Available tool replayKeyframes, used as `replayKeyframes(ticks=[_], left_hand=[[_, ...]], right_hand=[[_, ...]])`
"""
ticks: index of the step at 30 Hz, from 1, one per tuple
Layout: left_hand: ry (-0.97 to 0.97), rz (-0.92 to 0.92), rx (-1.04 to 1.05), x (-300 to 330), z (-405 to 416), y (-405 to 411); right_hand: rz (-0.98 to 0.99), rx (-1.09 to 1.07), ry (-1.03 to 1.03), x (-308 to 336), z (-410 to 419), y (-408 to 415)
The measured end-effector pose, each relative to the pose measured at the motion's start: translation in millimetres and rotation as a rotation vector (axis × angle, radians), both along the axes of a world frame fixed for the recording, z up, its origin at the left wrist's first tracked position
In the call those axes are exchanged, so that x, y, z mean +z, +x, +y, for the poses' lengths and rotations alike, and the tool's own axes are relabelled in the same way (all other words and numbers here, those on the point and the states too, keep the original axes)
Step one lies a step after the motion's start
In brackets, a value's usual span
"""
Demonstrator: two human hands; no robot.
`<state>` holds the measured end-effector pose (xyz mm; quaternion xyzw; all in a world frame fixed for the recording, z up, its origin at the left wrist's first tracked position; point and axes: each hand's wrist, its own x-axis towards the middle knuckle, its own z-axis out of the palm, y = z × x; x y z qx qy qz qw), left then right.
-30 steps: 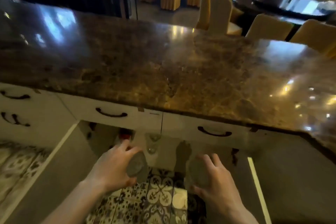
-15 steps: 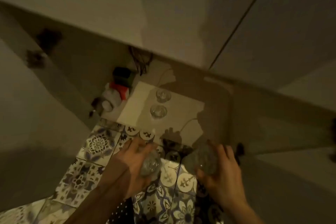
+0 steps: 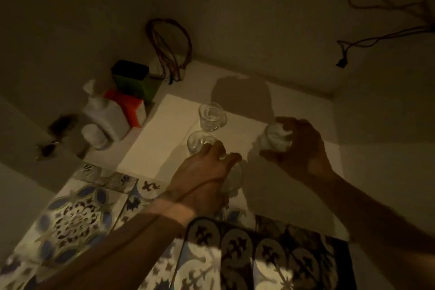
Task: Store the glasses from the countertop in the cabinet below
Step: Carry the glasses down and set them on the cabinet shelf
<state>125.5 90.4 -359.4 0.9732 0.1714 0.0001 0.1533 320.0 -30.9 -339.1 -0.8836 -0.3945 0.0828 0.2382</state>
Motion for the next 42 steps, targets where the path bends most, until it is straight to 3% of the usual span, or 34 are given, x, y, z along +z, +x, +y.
replayKeyframes(ticks=[3,6,14,37,42], left_hand=[[0.038,0.015,-0.053,-23.4,14.7,38.6],[0.087,0.005,-0.098,-34.4,25.2,60.2],[0.156,-0.058,-0.166,-52.7,28.5,94.2],[0.115,-0.104,-0.169,-63.6,32.0,113.0],[0.113,-0.096,-0.168,-62.2,32.1,111.3]], right_hand=[[-0.076,0.048,0.068,-23.1,33.5,36.1],[0.003,0.016,0.026,-35.2,64.2,58.0],[-0.021,0.094,-0.009,-65.7,103.9,86.4],[0.006,0.153,-0.026,-89.8,117.3,93.3],[0.093,0.143,0.045,-85.3,111.6,92.6]])
